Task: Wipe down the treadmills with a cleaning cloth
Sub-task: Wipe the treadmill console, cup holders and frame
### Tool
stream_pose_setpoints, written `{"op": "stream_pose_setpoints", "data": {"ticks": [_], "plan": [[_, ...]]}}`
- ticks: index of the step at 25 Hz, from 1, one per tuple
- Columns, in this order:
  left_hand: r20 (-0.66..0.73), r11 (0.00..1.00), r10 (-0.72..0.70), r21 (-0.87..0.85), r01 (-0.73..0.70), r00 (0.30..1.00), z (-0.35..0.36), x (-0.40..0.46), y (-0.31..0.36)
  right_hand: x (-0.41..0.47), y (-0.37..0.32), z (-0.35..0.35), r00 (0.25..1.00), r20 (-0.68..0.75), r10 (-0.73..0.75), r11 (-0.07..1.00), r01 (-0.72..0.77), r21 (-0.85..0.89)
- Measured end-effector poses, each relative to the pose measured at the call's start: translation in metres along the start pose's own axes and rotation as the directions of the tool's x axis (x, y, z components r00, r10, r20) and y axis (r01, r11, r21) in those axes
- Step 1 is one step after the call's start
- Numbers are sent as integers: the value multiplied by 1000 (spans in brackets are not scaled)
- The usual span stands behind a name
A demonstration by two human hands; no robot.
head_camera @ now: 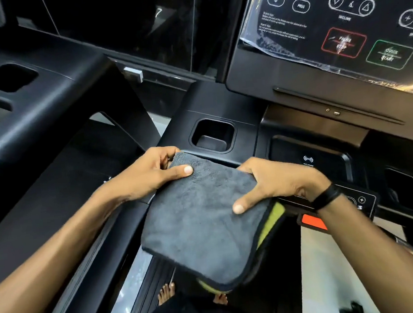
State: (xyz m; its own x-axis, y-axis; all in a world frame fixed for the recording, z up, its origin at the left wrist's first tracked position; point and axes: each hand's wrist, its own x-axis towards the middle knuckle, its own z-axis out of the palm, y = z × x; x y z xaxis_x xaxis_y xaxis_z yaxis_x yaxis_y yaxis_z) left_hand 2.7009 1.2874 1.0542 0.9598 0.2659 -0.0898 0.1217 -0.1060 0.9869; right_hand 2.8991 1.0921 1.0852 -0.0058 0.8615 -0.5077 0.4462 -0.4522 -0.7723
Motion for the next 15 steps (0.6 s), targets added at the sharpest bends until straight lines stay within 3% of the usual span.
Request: {"op": "stream_pose_setpoints", "data": {"ticks": [2, 4, 5, 9, 11, 14, 15], "plan": [[-199, 943, -63, 309, 124, 978, -5, 17, -21, 27, 11, -7, 964, -262, 48, 971, -107, -213], [-345, 704, -93, 640, 306, 934, -2, 30, -43, 58, 20, 1, 842, -537, 55, 794, -363, -487], [-386, 617, -99, 699, 361, 917, 2, 33, -53, 70, 23, 12, 801, -599, 5, 727, -414, -547], [-466, 638, -3, 680, 361, 885, 6, 38, -74, 91, 30, 50, 749, -608, -264, 526, -417, -741], [-485, 633, 23, 684, 363, 874, 4, 40, -77, 94, 30, 72, 724, -552, -414, 530, -302, -793], [-527, 644, 27, 659, 388, 850, -2, 39, -83, 106, 21, 97, 898, -398, -190, 483, -267, -834], [-557, 665, 39, 635, 394, 830, -6, 37, -85, 114, 20, 97, 916, -382, -122, 443, -294, -847]]}}
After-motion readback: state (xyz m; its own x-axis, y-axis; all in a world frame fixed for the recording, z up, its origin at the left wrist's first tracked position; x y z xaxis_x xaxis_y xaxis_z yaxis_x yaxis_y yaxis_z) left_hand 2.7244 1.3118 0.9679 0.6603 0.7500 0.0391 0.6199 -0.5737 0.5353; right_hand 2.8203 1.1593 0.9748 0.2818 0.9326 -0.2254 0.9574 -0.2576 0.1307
